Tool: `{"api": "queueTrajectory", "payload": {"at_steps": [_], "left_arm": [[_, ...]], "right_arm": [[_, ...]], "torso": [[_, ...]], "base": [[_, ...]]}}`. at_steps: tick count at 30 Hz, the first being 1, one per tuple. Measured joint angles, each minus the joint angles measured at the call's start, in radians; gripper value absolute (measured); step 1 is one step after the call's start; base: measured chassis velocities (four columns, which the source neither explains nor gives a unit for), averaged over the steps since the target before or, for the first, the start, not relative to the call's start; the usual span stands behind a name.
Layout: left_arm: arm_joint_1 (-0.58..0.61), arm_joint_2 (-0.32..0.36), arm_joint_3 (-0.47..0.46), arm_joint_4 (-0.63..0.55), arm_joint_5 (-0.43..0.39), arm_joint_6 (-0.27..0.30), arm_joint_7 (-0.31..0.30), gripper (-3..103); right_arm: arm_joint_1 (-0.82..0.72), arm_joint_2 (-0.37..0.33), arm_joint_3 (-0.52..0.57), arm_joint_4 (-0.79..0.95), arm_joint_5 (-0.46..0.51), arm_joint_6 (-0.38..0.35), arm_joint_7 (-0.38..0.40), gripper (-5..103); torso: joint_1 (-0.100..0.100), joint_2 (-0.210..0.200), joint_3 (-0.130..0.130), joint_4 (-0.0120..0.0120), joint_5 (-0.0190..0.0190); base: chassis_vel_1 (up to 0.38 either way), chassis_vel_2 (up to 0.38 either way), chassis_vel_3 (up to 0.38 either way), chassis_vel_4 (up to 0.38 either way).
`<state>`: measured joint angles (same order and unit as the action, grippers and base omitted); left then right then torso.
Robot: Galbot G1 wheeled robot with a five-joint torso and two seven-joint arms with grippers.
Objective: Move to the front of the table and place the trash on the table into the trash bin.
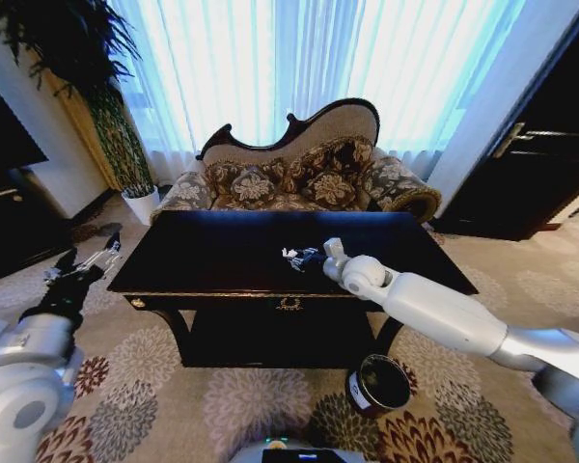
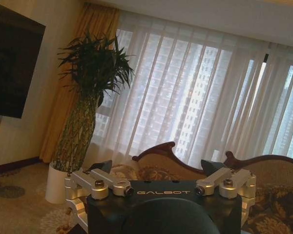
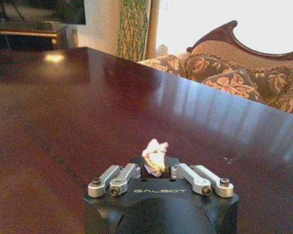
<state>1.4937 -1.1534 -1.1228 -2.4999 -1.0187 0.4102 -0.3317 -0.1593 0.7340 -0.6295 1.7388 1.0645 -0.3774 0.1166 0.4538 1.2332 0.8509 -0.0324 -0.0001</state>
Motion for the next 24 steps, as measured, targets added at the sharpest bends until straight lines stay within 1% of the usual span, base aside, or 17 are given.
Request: {"api": "queueTrajectory", "payload": {"at_steps": [3, 5, 7, 9, 10, 12, 14, 15, 17, 19, 20, 21, 22, 24], "left_arm": [[0.000, 0.001, 0.000, 0.000, 0.002, 0.000, 0.000, 100], [0.000, 0.001, 0.001, 0.000, 0.002, 0.000, 0.001, 100], [0.001, 0.001, 0.003, 0.000, 0.004, 0.000, 0.001, 100], [0.000, 0.003, 0.005, 0.000, 0.004, 0.000, 0.001, 100], [0.000, 0.003, 0.005, 0.000, 0.004, 0.000, 0.001, 100], [-0.001, 0.004, 0.007, 0.000, 0.004, 0.000, 0.001, 100], [-0.001, 0.003, 0.009, 0.000, 0.004, 0.000, 0.001, 100], [-0.001, 0.003, 0.009, 0.000, 0.004, 0.000, 0.001, 100], [-0.003, -0.006, 0.022, 0.000, 0.004, 0.001, 0.001, 100], [-0.003, -0.017, 0.033, 0.000, 0.007, 0.003, 0.001, 100], [-0.003, -0.017, 0.033, 0.000, 0.007, 0.003, 0.001, 100], [-0.001, -0.022, 0.037, 0.000, 0.008, 0.003, 0.001, 100], [0.008, -0.035, 0.035, 0.000, 0.010, 0.003, 0.001, 100], [0.020, -0.049, 0.017, 0.000, 0.010, 0.000, 0.001, 100]], "right_arm": [[-0.039, -0.022, 0.056, 0.030, 0.026, 0.016, -0.026, 8], [-0.052, -0.030, 0.075, 0.044, 0.039, 0.017, -0.030, 8], [-0.119, -0.061, 0.165, 0.090, 0.063, 0.021, -0.055, 2], [-0.185, -0.086, 0.230, 0.116, 0.067, 0.025, -0.070, 0], [-0.185, -0.086, 0.230, 0.116, 0.067, 0.025, -0.070, 0], [-0.305, -0.131, 0.344, 0.159, 0.075, 0.036, -0.087, 0], [-0.369, -0.159, 0.400, 0.186, 0.076, 0.050, -0.091, 0], [-0.369, -0.159, 0.400, 0.186, 0.076, 0.050, -0.091, 0], [-0.473, -0.181, 0.507, 0.229, 0.065, 0.064, -0.091, 0], [-0.549, -0.184, 0.583, 0.259, 0.058, 0.069, -0.091, 0], [-0.549, -0.184, 0.583, 0.259, 0.058, 0.069, -0.091, 0], [-0.589, -0.184, 0.616, 0.273, 0.052, 0.070, -0.092, 0], [-0.648, -0.181, 0.664, 0.288, 0.030, 0.081, -0.098, 0], [-0.679, -0.170, 0.692, 0.294, 0.001, 0.100, -0.107, 0]], "torso": [[0.000, 0.000, 0.000, 0.0000, 0.0001], [0.000, 0.000, 0.000, 0.0000, 0.0000], [0.000, 0.000, 0.000, 0.0002, -0.0001], [0.000, 0.000, 0.000, 0.0002, -0.0001], [0.000, 0.000, 0.000, 0.0002, -0.0001], [0.000, 0.000, 0.000, -0.0005, 0.0002], [0.000, 0.000, 0.000, -0.0006, 0.0003], [0.000, 0.000, 0.000, -0.0006, 0.0003], [0.000, 0.000, 0.000, -0.0001, 0.0000], [0.000, 0.000, 0.000, 0.0000, -0.0003], [0.000, 0.000, 0.000, 0.0000, -0.0003], [0.000, 0.000, 0.000, -0.0001, -0.0002], [0.000, 0.000, 0.000, -0.0006, -0.0001], [0.000, 0.000, 0.000, -0.0003, 0.0000]], "base": [[0.000, 0.000, 0.000, 0.000], [0.000, 0.000, 0.000, 0.000], [0.000, 0.000, 0.000, 0.000], [0.000, 0.000, 0.000, 0.000], [0.000, 0.000, 0.000, 0.000], [0.000, 0.000, 0.000, 0.000], [0.000, 0.000, 0.000, 0.000], [0.000, 0.000, 0.000, 0.000], [0.000, 0.000, 0.000, 0.000], [0.000, 0.000, 0.000, 0.000], [0.000, 0.000, 0.000, 0.000], [0.000, 0.000, 0.000, 0.000], [0.000, 0.000, 0.000, 0.000], [0.000, 0.000, 0.000, 0.000]]}}
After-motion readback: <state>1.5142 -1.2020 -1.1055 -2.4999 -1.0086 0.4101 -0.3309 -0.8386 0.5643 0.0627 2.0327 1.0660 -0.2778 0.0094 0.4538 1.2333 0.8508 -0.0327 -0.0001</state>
